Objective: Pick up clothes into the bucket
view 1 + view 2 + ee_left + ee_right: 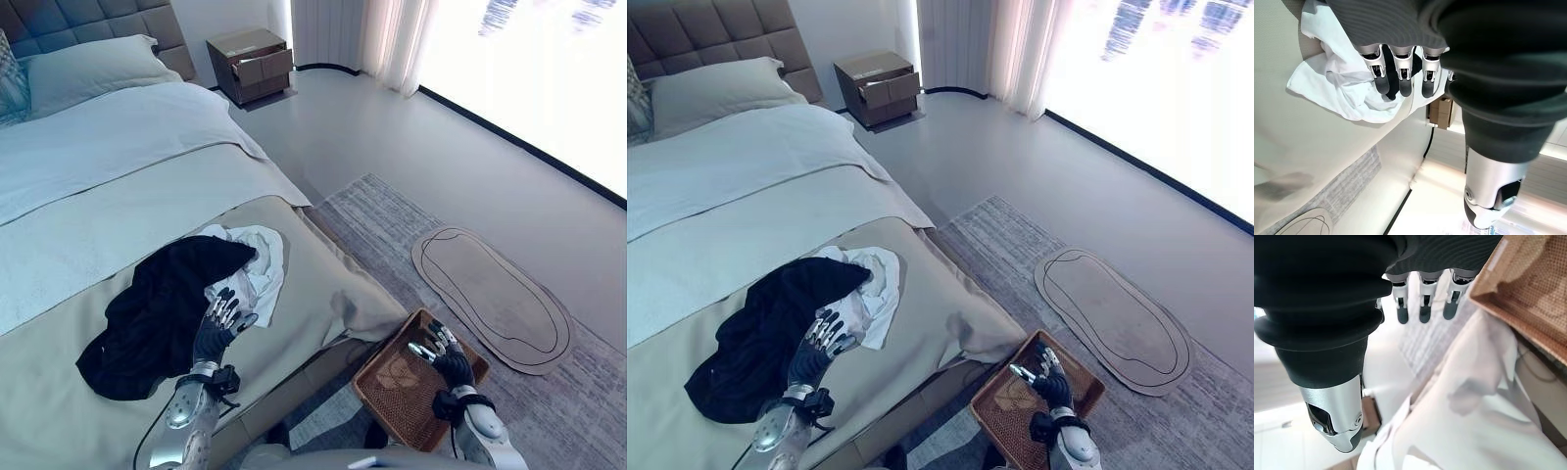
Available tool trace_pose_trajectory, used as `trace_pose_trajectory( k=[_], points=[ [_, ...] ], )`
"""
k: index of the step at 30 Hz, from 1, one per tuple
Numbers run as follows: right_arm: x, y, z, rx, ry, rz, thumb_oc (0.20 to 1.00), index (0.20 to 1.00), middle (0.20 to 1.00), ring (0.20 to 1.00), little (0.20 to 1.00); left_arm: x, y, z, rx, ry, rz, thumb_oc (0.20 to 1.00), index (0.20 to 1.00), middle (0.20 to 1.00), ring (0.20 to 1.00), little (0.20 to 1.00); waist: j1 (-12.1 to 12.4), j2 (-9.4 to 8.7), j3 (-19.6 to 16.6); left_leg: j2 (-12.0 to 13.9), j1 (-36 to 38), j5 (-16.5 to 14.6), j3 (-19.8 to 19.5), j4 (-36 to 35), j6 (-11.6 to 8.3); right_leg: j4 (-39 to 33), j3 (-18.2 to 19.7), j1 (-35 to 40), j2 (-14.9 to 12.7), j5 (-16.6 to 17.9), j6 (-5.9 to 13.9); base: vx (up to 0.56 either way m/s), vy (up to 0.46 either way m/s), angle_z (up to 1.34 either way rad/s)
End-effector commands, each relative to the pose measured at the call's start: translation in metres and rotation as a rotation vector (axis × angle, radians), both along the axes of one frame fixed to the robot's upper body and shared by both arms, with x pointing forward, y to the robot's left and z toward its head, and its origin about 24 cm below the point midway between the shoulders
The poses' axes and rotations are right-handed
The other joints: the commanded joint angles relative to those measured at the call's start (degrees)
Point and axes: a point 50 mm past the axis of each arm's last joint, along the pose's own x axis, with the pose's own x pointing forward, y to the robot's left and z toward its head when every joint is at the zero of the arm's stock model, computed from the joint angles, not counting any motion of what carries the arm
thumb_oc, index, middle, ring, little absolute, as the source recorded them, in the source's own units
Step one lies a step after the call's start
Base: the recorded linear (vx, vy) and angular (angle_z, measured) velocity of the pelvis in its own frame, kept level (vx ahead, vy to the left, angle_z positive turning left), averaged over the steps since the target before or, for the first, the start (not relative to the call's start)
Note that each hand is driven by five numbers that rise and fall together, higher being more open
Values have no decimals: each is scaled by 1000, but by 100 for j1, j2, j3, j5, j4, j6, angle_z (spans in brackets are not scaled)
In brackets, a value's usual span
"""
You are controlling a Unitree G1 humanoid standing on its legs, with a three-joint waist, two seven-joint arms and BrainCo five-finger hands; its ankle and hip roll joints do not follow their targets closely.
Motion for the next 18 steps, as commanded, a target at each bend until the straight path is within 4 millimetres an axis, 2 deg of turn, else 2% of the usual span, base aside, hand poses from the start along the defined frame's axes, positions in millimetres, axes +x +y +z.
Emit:
trace_pose_trajectory(
  k=[1, 8, 18],
  points=[
    [15, 5, 17, -10, -100, 45, 1000, 1000, 1000, 1000, 1000, 14, 6, 21, 57, -110, -12, 1000, 1000, 1000, 1000, 1000, 31, -181, -63, 382, -393, 437, 475, 23, -174, 49, -408, 404, -561, -102, 480, 0, 0, 0],
    [13, 6, 15, -8, -86, 51, 1000, 1000, 1000, 1000, 1000, 15, 6, 21, 84, -108, -23, 1000, 1000, 1000, 1000, 1000, 0, -201, -59, 341, -354, 391, 508, 23, -145, 49, -318, 357, -582, -53, 498, 0, 0, 0],
    [11, 4, 16, -13, -86, 67, 1000, 1000, 1000, 1000, 1000, 17, 17, 24, 181, -109, 28, 1000, 1000, 1000, 1000, 1000, -2, -370, 67, 313, -327, 311, 561, 44, -82, 49, -129, 242, -579, -14, 521, 24, 14, -6]
  ],
)
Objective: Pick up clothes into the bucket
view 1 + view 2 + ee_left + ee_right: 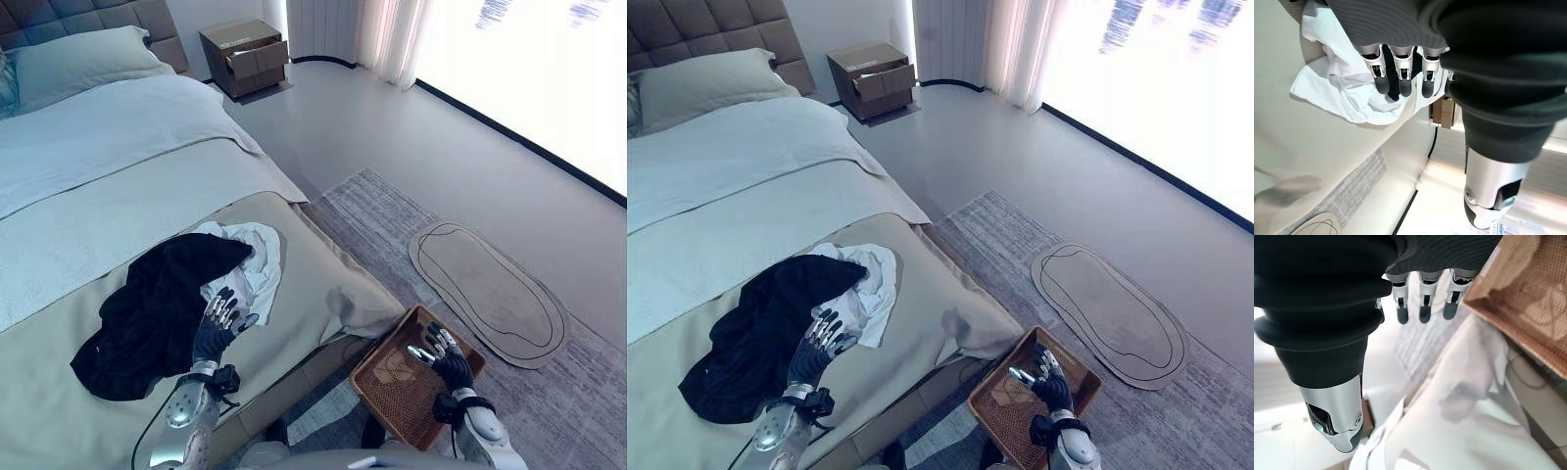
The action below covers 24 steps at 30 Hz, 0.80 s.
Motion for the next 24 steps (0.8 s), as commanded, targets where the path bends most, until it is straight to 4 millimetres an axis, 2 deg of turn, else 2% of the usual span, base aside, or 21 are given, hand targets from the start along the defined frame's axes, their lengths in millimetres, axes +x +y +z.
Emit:
trace_pose_trajectory(
  k=[1, 3, 4, 5, 8, 9, 11, 12, 13, 18, 19, 20, 24],
  points=[
    [18, 6, 20, -2, -112, 58, 1000, 1000, 1000, 1000, 1000, 18, 18, 26, 153, -119, 20, 1000, 1000, 1000, 1000, 1000, 12, -311, 66, 314, -415, 270, 420, 146, -85, 36, -250, 338, -603, -34, 524, 11, -20, -9],
    [24, 7, 26, -4, -143, 76, 1000, 1000, 1000, 1000, 1000, 25, 22, 35, 199, -158, 35, 1000, 1000, 1000, 1000, 1000, 39, -389, 235, 313, -779, 109, 354, 678, -79, 36, -259, 294, -645, -1, 503, -42, -28, -2],
    [25, 7, 26, -4, -143, 76, 1000, 1000, 1000, 1000, 1000, 25, 22, 36, 200, -159, 35, 1000, 1000, 1000, 1000, 1000, 29, -388, 227, 316, -821, 86, 340, 727, -78, 36, -268, 282, -643, 1, 503, -104, 0, 0],
    [29, 6, 31, -10, -166, 92, 1000, 1000, 1000, 1000, 1000, 30, 26, 45, 261, -198, 46, 1000, 1000, 1000, 1000, 1000, 41, -413, 388, 280, -1073, 11, 276, 913, -43, 164, -289, 151, -704, -11, 486, -118, 32, 3],
    [39, 8, 39, -24, -205, 116, 1000, 1000, 1000, 1000, 1000, 39, 31, 55, 345, -239, 85, 1000, 1000, 1000, 1000, 1000, 28, -418, 567, 256, -1428, -11, 198, 1128, -10, 452, -325, -174, -817, -35, 469, -155, 28, 2],
    [51, 12, 47, -32, -242, 143, 1000, 1000, 1000, 1000, 1000, 46, 34, 61, 391, -266, 123, 1000, 1000, 1000, 1000, 1000, 37, -410, 752, 257, -1703, -33, 168, 1299, -12, 598, -304, -447, -859, -34, 452, -171, 19, 7],
    [64, 18, 56, -37, -288, 175, 1000, 1000, 1000, 1000, 1000, 55, 37, 68, 432, -296, 170, 1000, 1000, 1000, 1000, 1000, 46, -409, 902, 263, -2015, -21, 147, 1422, -7, 743, -275, -775, -904, -21, 443, -171, 28, 6],
    [65, 18, 56, -37, -288, 175, 1000, 1000, 1000, 1000, 1000, 55, 37, 68, 432, -296, 170, 1000, 1000, 1000, 1000, 1000, 45, -409, 896, 264, -2031, -23, 146, 1430, -6, 750, -274, -789, -905, -23, 443, -126, 52, 1],
    [74, 22, 63, -35, -319, 183, 1000, 1000, 1000, 1000, 1000, 63, 41, 72, 469, -309, 214, 1000, 1000, 1000, 1000, 1000, 42, -417, 992, 275, -2234, -11, 137, 1502, 0, 866, -219, -1045, -921, -24, 428, -100, 59, 2],
    [97, 29, 83, -43, -407, 200, 1000, 1000, 1000, 1000, 1000, 89, 59, 99, 544, -376, 380, 1000, 1000, 1000, 1000, 1000, -2, -468, 1267, 347, -2943, -29, 101, 1851, 7, 1322, -109, -1809, -990, -73, 394, -103, 52, 0],
    [99, 29, 86, -44, -418, 195, 1000, 1000, 1000, 1000, 1000, 92, 63, 107, 563, -396, 412, 1000, 1000, 1000, 1000, 1000, -5, -470, 1318, 368, -3097, -43, 83, 1943, 8, 1415, -80, -1959, -997, -85, 386, 0, 0, 0],
    [102, 30, 88, -49, -426, 196, 1000, 1000, 1000, 1000, 1000, 94, 67, 111, 574, -404, 444, 1000, 1000, 1000, 1000, 1000, -7, -474, 1365, 414, -3169, -189, 31, 2037, -46, 1512, -36, -2029, -973, -198, 428, 0, 0, 0],
    [113, 30, 103, -63, -484, 173, 1000, 1000, 1000, 1000, 1000, 106, 88, 134, 649, -426, 601, 1000, 1000, 1000, 1000, 1000, -67, -512, 1547, 471, -3746, -245, -45, 2358, -33, 1810, 0, -2587, -988, -239, 416, -41, 11, 0]
  ],
)
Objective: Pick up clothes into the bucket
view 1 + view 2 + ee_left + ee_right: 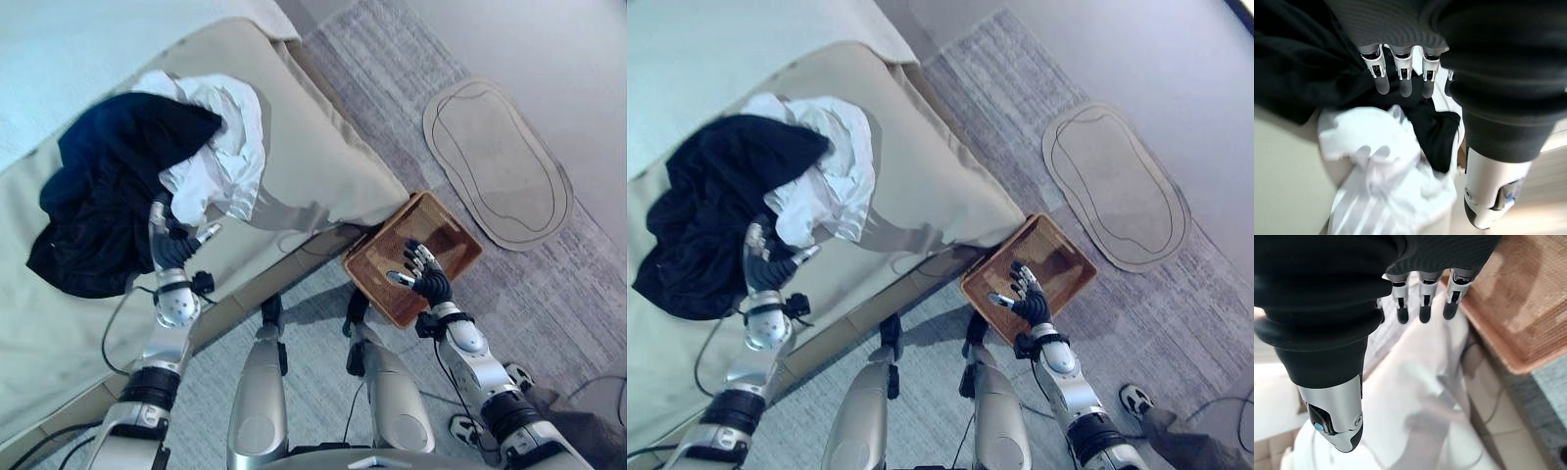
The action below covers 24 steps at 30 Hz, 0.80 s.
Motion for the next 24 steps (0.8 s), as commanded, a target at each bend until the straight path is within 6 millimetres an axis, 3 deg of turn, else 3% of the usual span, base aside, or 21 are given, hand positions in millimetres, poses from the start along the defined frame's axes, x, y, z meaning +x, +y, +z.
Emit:
trace_pose_trajectory(
  k=[1, 5, 11, 18, 24],
  points=[
    [-1, 6, 19, 22, -113, 10, 1000, 1000, 1000, 1000, 1000, 0, 36, 23, 130, -50, 212, 1000, 1000, 1000, 1000, 1000, -74, -217, -224, 376, -819, -234, 108, 767, 2, 728, -23, 11, -865, -386, 649, -31, 22, -1],
    [4, 6, 27, 18, -150, 7, 1000, 1000, 1000, 1000, 1000, 6, 54, 44, 285, -36, 344, 1000, 1000, 1000, 1000, 1000, -134, -287, -123, 400, -1322, -385, 53, 1206, 40, 1063, 46, -454, -905, -465, 637, 0, 0, 0],
    [4, 5, 34, 18, -184, 25, 1000, 1000, 1000, 1000, 1000, 7, 80, 57, 509, 58, 505, 1000, 1000, 1000, 1000, 1000, -224, -272, -98, 383, -1881, -542, -57, 1658, 102, 1494, 67, -987, -982, -597, 618, 5, 22, -2],
    [4, 8, 39, 20, -203, 64, 1000, 1000, 1000, 1000, 1000, -5, 124, 43, 461, 251, 640, 1000, 1000, 1000, 1000, 1000, -365, -317, -191, 416, -2239, -575, -55, 1872, 133, 1611, 124, -1341, -964, -581, 620, 4, 15, 1],
    [2, 4, 43, 12, -218, 77, 1000, 1000, 1000, 1000, 1000, -13, 137, 36, 372, 309, 668, 1000, 1000, 1000, 1000, 1000, -410, -336, -262, 411, -2400, -594, -78, 1912, 144, 1598, 122, -1464, -942, -563, 631, 3, 2, -1]
  ],
)
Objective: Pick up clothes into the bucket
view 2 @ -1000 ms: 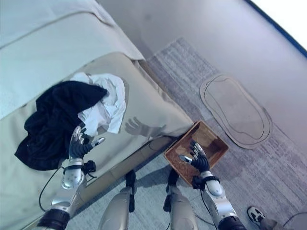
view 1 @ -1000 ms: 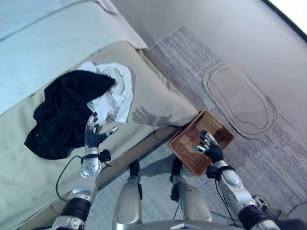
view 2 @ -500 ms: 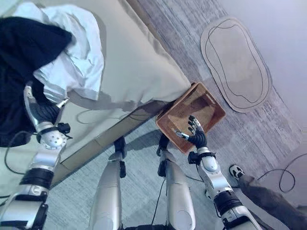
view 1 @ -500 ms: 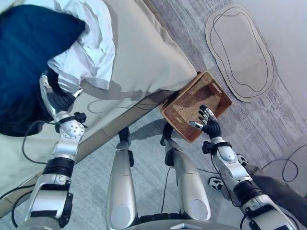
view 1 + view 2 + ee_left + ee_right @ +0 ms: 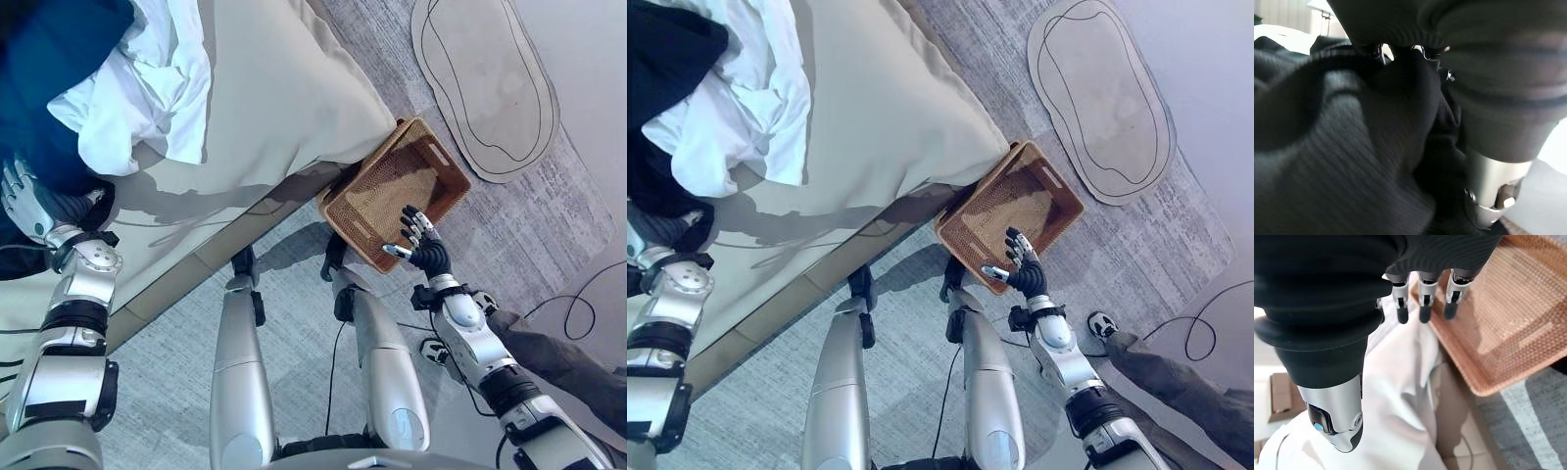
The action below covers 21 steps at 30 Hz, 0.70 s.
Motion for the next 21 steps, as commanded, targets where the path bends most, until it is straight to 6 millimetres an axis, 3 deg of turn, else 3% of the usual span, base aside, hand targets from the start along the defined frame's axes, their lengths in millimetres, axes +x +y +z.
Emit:
trace_pose_trajectory(
  k=[1, 15, 16, 17, 18, 19, 21],
  points=[
    [-15, -5, 5, 39, -51, 23, 1000, 1000, 1000, 1000, 1000, -26, 31, -18, -92, 68, 122, 1000, 1000, 1000, 1000, 1000, 45, -66, -623, 280, -346, -41, 190, 180, 18, 258, 125, 313, -858, -143, 781, 0, 0, 0],
    [-21, -5, 0, 31, -28, 51, 1000, 1000, 1000, 1000, 1000, -36, 40, -43, -212, 198, 126, 1000, 1000, 1000, 1000, 1000, 6, -97, -797, 243, -436, -68, 131, 200, 49, 144, 71, 311, -836, -72, 813, 0, 0, 0],
    [-21, -4, 0, 28, -29, 57, 1000, 1000, 1000, 1000, 1000, -38, 41, -46, -236, 203, 132, 947, 947, 947, 947, 947, 2, -99, -802, 245, -427, -75, 134, 203, 53, 137, 76, 323, -834, -63, 813, -5, 31, -1],
    [-21, -4, 0, 26, -26, 60, 1000, 1000, 1000, 1000, 1000, -40, 42, -50, -272, 209, 132, 592, 592, 592, 592, 592, 0, -95, -802, 245, -412, -79, 149, 202, 56, 122, 83, 337, -832, -52, 823, 0, 0, 0],
    [-21, -4, 0, 27, -24, 61, 1000, 1000, 1000, 1000, 1000, -41, 43, -51, -303, 196, 136, 445, 445, 445, 445, 445, 1, -94, -806, 246, -399, -81, 158, 199, 57, 103, 87, 347, -831, -39, 825, 0, 0, 0],
    [-21, -5, -1, 25, -21, 60, 1000, 1000, 1000, 1000, 1000, -42, 43, -53, -317, 192, 134, 200, 200, 200, 200, 200, 3, -85, -806, 240, -385, -85, 166, 192, 59, 83, 89, 362, -828, -24, 830, -5, 32, -2],
    [-22, -5, -2, 25, -15, 60, 1000, 1000, 1000, 1000, 1000, -43, 44, -53, -313, 202, 130, 200, 200, 200, 200, 200, 3, -74, -814, 236, -340, -72, 185, 155, 59, 28, 88, 405, -833, 14, 839, -5, 17, -1]
  ],
)
